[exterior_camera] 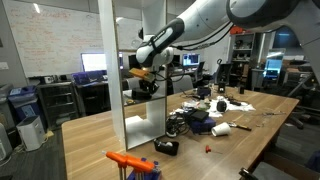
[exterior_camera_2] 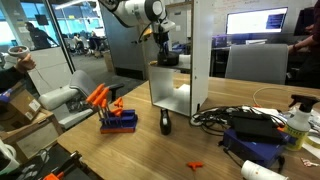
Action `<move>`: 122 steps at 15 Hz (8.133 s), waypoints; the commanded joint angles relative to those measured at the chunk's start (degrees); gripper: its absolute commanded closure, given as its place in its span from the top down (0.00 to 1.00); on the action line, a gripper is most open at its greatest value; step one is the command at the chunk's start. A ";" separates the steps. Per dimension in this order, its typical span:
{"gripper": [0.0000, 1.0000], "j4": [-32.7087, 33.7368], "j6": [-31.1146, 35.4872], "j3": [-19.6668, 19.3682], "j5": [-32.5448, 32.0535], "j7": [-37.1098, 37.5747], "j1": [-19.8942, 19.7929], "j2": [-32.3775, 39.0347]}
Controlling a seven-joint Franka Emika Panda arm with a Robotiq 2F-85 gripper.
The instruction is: Remove the tape and scissors from the shelf and put them on the table
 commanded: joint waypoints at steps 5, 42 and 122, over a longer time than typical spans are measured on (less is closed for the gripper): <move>0.11 2.28 0.42 -3.13 -3.54 0.80 2.25 -2.10; 0.11 -57.49 9.28 1.17 -6.91 -7.11 -4.27 -30.67; 1.00 -25.51 32.65 8.99 -21.53 -49.16 -3.98 -15.69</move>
